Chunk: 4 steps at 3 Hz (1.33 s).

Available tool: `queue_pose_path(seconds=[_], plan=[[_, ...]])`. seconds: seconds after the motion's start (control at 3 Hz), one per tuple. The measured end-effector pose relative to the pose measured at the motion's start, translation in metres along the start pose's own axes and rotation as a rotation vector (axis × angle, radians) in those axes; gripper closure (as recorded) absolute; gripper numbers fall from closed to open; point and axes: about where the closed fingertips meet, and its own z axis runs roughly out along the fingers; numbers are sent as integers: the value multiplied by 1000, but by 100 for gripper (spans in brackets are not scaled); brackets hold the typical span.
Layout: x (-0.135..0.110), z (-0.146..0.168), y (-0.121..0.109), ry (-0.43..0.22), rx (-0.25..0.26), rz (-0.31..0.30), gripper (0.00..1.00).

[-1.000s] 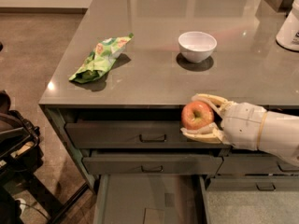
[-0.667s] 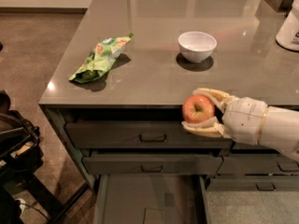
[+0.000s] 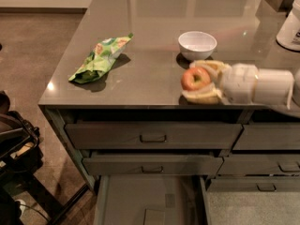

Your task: Pick apple from bottom drawer and place on counter

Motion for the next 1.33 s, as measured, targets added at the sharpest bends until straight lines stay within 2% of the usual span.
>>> queue_pose_path(seconds=[0.33, 0.67, 1.33], plan=[[16, 41, -41, -58, -58, 24, 100], [-13, 71, -68, -117, -64, -15, 84], [-15, 71, -68, -117, -63, -17, 37]])
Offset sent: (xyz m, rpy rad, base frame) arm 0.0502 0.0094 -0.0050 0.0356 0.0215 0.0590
